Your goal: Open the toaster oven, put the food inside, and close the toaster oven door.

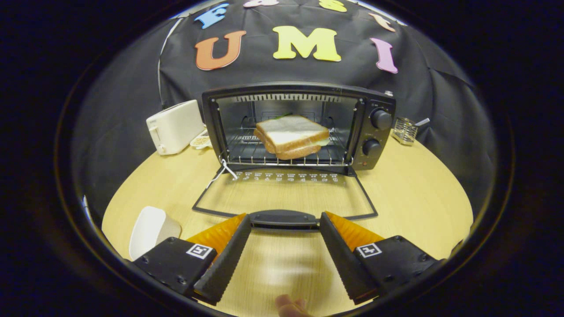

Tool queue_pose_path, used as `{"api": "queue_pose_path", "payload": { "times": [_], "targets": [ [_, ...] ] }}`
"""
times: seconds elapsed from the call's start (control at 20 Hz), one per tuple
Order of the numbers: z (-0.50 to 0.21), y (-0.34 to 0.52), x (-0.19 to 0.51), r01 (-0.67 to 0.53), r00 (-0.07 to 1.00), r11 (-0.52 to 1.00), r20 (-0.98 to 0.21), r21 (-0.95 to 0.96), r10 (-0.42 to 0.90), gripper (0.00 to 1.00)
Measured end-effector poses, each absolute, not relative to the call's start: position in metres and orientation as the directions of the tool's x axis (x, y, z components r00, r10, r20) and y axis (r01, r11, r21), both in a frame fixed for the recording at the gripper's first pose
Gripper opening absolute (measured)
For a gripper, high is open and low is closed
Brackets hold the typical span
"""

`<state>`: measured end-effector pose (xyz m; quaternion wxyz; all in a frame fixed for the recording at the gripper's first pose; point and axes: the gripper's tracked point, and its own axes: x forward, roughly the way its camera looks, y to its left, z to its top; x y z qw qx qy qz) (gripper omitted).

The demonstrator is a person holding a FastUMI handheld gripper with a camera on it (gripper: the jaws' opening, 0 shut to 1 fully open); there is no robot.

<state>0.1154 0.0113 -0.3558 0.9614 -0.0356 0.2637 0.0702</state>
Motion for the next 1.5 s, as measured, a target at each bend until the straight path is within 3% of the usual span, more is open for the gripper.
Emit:
{"api": "queue_pose_path", "payload": {
  "times": [0.45,0.95,1.35,1.5],
  "targets": [
    [-0.395,0.009,0.119,-0.072,0.824,0.997,-0.564,-0.011,0.054,1.00],
    [-0.391,0.009,0.122,-0.069,0.851,0.997,-0.523,-0.027,0.044,1.00],
    [-0.367,0.009,0.119,-0.077,0.917,0.997,-0.395,-0.026,0.060,1.00],
    [-0.343,0.009,0.125,-0.085,0.962,0.996,-0.264,-0.033,0.074,1.00]
  ]
}}
